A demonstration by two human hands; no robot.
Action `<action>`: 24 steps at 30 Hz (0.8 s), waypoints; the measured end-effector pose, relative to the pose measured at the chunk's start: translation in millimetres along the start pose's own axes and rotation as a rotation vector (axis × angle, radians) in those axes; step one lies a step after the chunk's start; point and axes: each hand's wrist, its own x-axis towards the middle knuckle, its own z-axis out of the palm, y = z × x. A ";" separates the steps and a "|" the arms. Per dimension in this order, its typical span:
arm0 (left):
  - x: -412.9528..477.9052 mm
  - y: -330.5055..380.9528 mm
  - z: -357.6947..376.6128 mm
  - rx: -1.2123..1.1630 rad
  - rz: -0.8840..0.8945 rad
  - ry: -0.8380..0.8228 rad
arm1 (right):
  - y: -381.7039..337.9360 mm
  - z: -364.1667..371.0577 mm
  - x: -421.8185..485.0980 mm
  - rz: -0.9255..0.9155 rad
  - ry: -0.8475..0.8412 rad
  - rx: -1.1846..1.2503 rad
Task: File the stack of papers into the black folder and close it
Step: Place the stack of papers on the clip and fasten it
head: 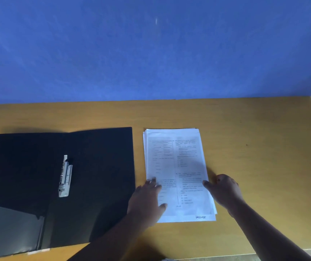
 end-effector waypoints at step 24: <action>7.3 11.0 7.6 0.348 0.005 -0.156 | -13.0 4.3 5.1 -0.009 -0.231 0.587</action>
